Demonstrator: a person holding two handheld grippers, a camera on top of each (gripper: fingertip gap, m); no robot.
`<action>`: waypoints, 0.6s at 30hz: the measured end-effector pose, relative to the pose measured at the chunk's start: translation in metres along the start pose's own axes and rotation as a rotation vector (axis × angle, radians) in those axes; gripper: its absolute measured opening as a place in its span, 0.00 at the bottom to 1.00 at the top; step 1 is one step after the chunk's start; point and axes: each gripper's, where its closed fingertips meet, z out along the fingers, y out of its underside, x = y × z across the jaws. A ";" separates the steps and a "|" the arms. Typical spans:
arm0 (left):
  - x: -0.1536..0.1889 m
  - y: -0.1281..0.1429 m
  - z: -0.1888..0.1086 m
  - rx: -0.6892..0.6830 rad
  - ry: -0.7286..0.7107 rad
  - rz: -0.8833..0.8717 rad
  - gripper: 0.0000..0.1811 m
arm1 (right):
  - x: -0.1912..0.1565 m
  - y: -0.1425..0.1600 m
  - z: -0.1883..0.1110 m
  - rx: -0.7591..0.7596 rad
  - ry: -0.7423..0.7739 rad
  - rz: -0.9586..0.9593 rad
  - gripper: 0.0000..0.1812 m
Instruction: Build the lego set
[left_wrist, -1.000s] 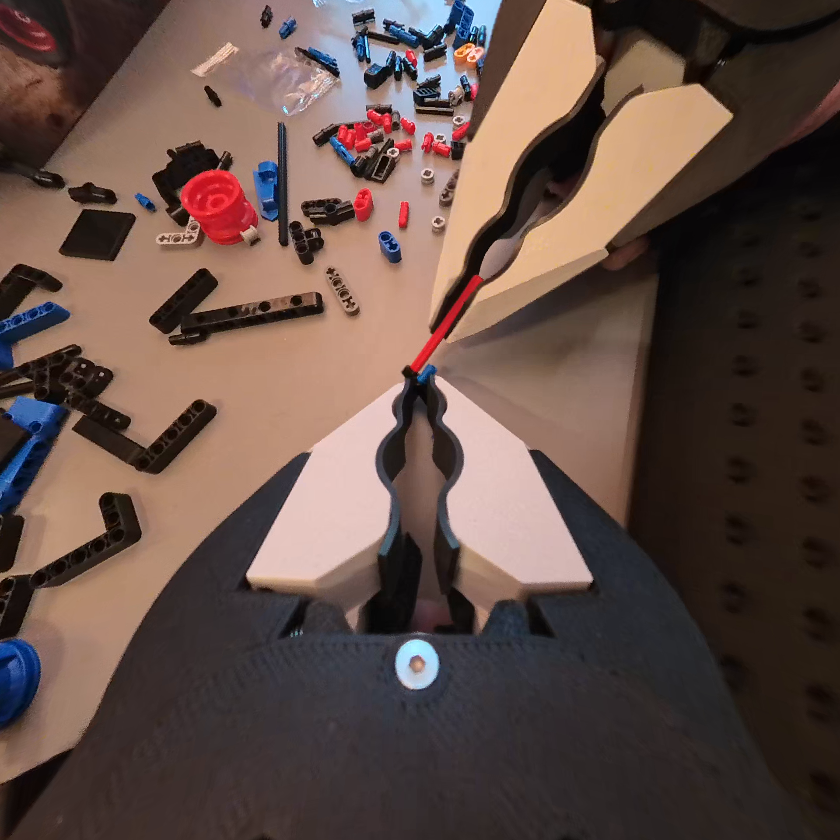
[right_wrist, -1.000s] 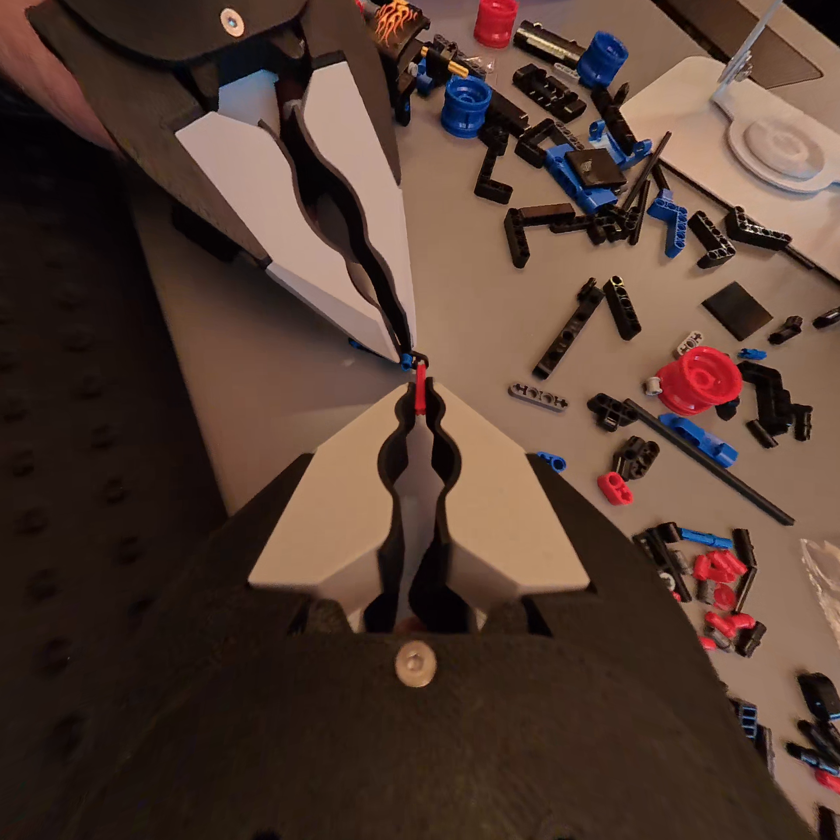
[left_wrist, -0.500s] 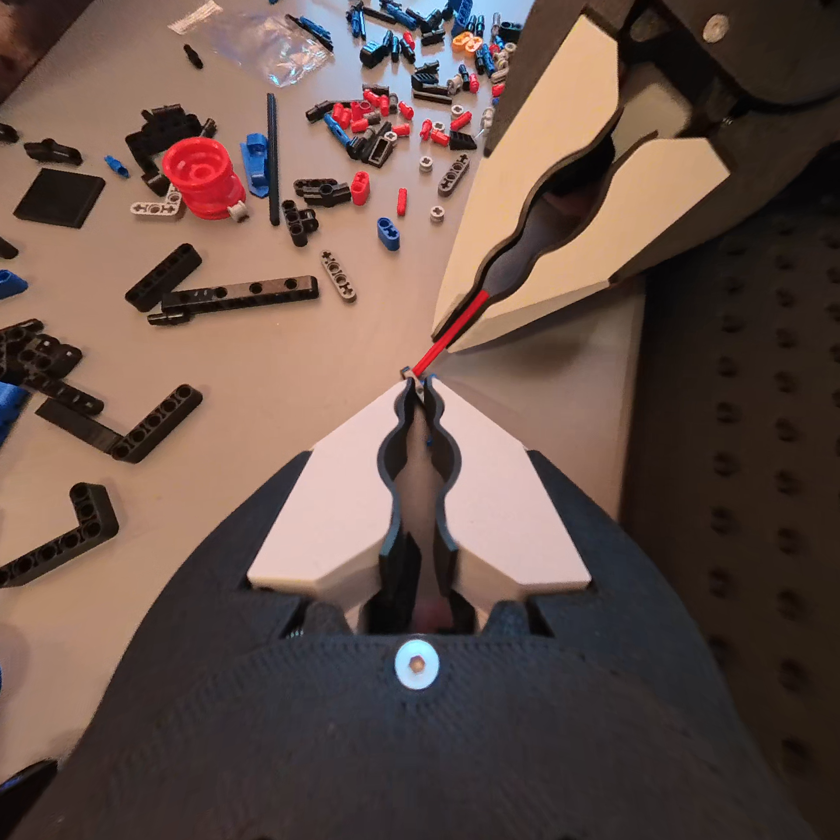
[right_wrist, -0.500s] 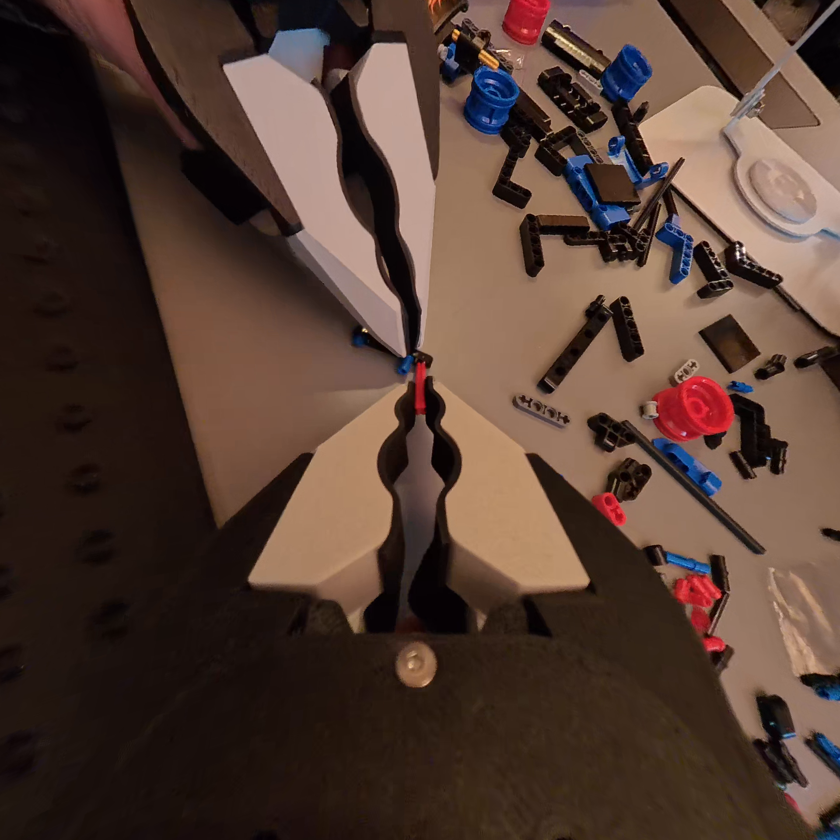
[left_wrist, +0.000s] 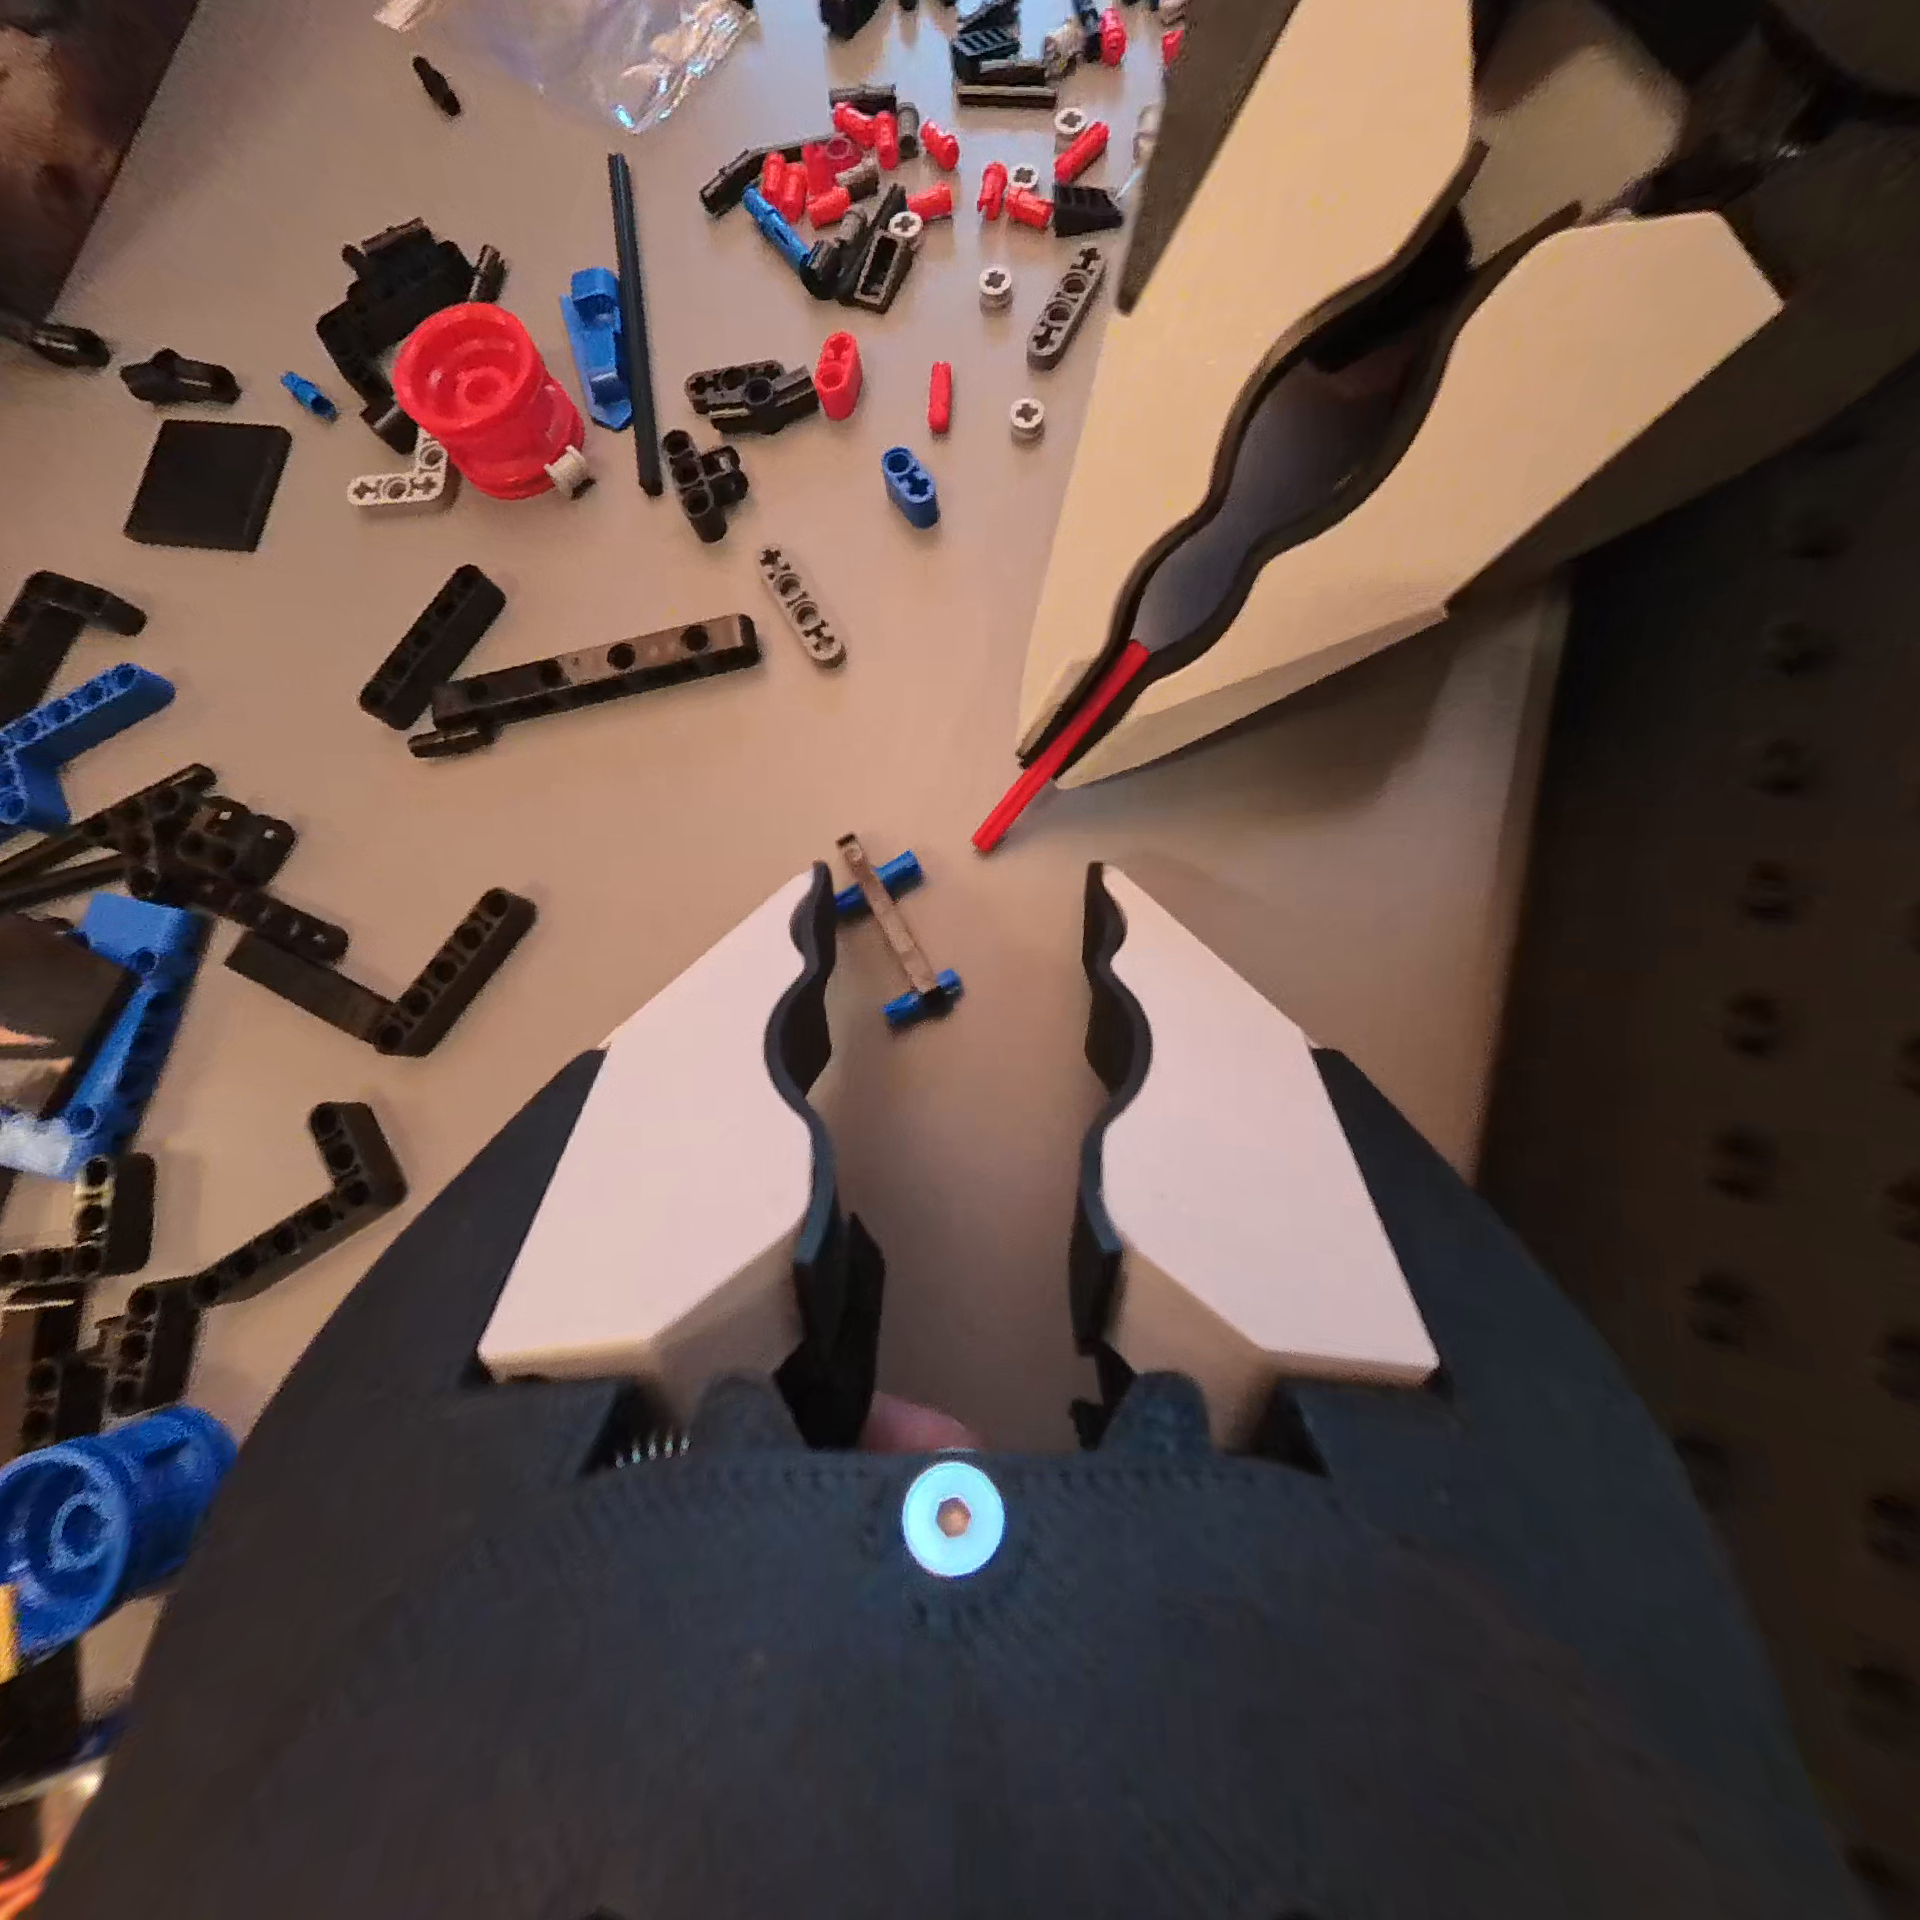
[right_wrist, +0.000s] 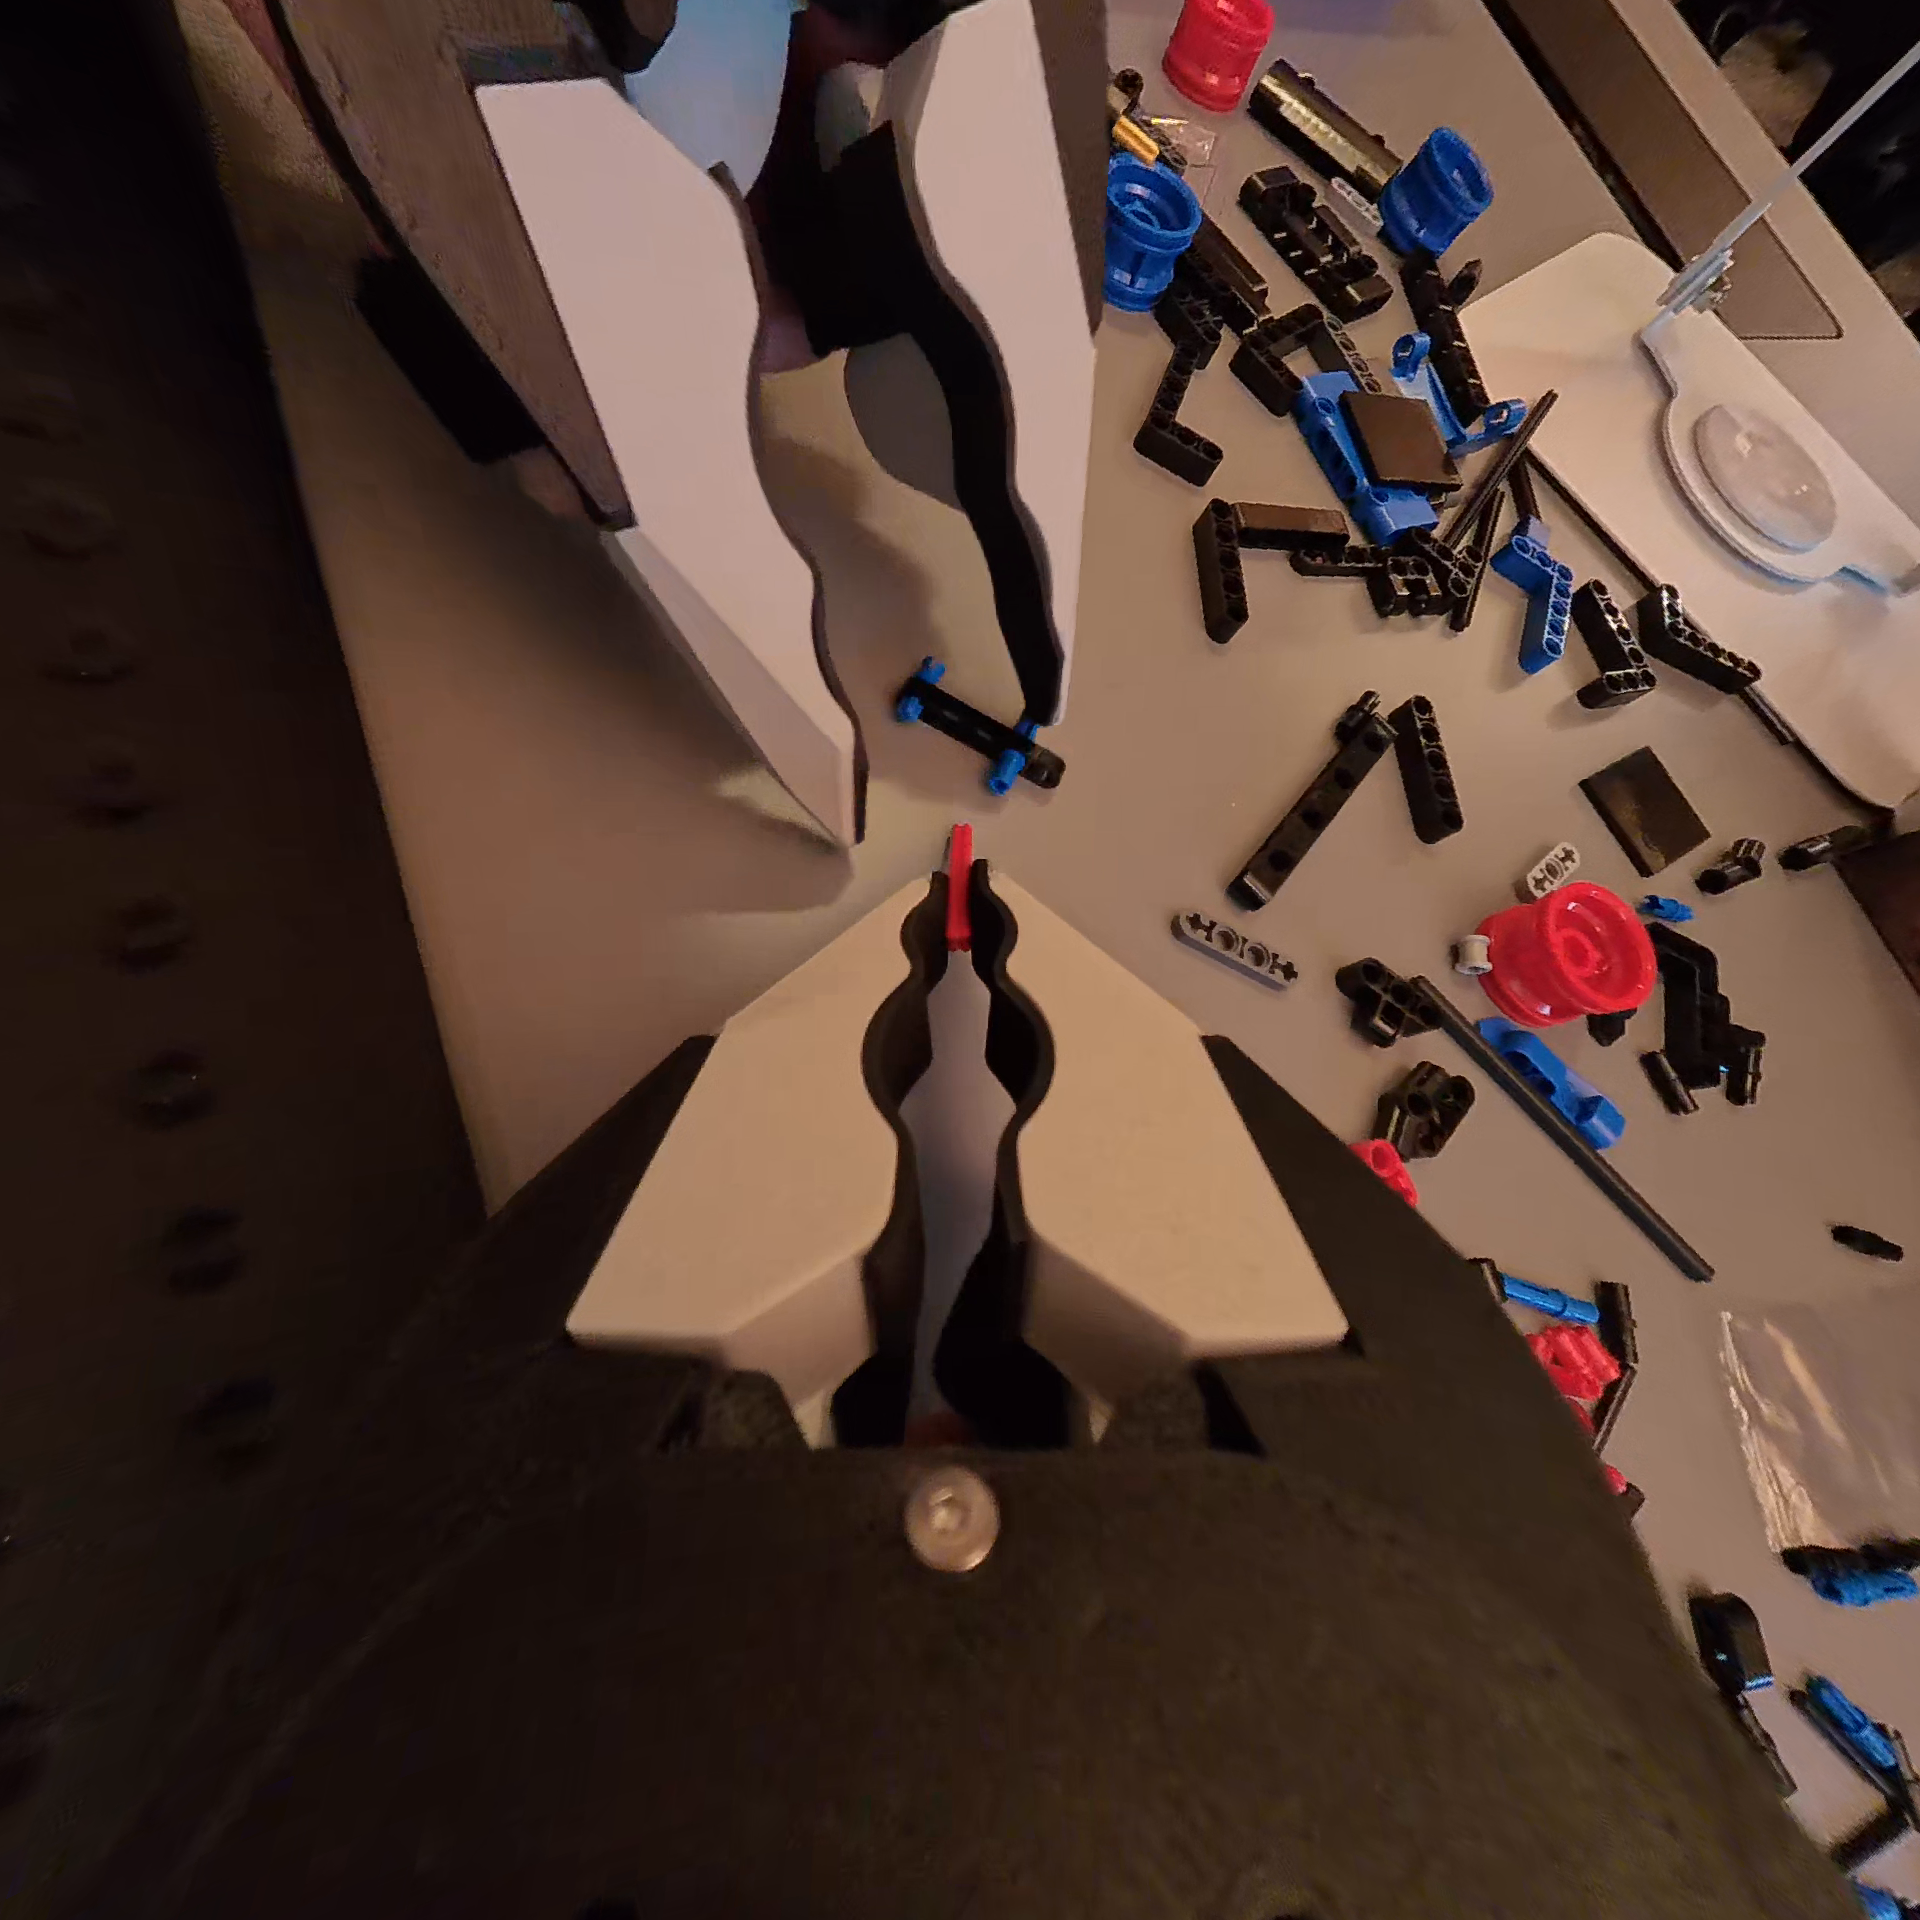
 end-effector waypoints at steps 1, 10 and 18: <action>-0.004 -0.001 -0.001 -0.002 -0.013 0.003 0.25 | 0.000 0.000 0.000 0.001 0.000 0.001 0.00; -0.010 0.003 0.006 -0.108 0.013 0.016 0.14 | 0.000 0.000 0.000 0.004 -0.008 0.011 0.00; -0.008 0.001 0.006 -0.076 0.019 0.043 0.06 | 0.006 -0.004 -0.006 0.047 0.007 0.059 0.00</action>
